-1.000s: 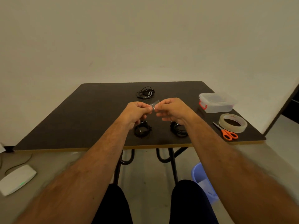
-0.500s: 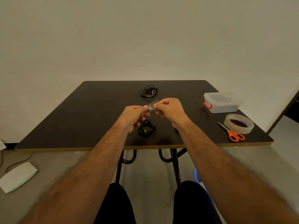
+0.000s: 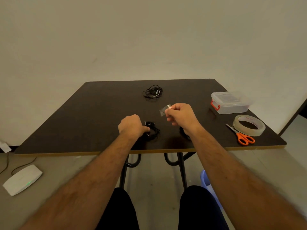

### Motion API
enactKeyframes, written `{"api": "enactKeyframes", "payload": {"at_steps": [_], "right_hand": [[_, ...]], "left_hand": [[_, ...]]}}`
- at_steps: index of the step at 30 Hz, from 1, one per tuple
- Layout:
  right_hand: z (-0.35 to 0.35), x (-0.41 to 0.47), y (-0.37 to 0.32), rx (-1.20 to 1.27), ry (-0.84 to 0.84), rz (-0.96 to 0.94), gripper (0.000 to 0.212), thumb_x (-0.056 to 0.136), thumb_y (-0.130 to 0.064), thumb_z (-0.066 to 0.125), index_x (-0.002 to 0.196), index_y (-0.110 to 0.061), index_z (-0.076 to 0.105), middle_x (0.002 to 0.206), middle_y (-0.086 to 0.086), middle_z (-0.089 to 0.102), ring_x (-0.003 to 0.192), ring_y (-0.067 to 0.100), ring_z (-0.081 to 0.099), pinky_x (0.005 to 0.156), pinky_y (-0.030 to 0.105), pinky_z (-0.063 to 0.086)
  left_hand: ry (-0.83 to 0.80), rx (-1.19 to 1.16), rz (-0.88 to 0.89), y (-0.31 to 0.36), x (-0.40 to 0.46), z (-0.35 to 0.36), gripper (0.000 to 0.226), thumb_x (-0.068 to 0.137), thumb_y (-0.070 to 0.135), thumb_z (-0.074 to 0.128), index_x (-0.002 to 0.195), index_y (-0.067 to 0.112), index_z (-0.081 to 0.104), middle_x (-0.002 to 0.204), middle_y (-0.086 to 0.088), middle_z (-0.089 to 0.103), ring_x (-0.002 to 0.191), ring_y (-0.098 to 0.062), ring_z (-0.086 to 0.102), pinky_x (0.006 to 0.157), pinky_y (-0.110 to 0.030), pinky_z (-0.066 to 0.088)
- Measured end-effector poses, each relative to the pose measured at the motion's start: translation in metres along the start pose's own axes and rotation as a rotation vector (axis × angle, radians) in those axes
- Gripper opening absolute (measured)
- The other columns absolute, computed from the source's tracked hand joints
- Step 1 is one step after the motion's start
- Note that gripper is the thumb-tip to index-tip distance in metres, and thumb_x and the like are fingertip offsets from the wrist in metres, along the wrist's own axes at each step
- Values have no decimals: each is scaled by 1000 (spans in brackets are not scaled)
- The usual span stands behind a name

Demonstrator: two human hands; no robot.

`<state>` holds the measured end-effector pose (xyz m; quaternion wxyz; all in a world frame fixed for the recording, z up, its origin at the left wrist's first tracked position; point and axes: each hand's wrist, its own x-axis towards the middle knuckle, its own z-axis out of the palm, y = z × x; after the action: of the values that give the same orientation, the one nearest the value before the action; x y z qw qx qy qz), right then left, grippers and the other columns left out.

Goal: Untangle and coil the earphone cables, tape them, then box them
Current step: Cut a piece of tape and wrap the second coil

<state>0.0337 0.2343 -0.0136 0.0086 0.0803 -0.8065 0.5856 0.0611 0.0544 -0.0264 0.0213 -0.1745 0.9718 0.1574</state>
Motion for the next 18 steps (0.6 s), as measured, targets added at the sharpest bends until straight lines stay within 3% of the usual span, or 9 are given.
{"api": "enactKeyframes", "payload": {"at_steps": [5,14,18], "right_hand": [[-2,2,4,-34,-17,-21,10,91,-16,66,81,-15,68,82,4,71,71,10,65,60,21,51],[6,0,6,-64,-14,-91,5,91,-18,65,86,-18,68,84,0,72,78,11,70,66,24,53],[16,1,4,-119,28,-183,4,92,-21,63,90,-20,66,83,-3,71,81,10,68,76,29,55]], "left_hand": [[34,17,29,-1,4,3,26,85,39,73,99,18,71,89,-2,69,82,-18,65,72,-35,59],[11,170,178,3,-4,9,23,99,31,55,104,12,67,94,-7,66,88,-22,64,83,-39,55],[52,79,267,3,-13,4,22,100,30,53,113,15,61,102,-4,64,95,-19,62,90,-40,52]]}}
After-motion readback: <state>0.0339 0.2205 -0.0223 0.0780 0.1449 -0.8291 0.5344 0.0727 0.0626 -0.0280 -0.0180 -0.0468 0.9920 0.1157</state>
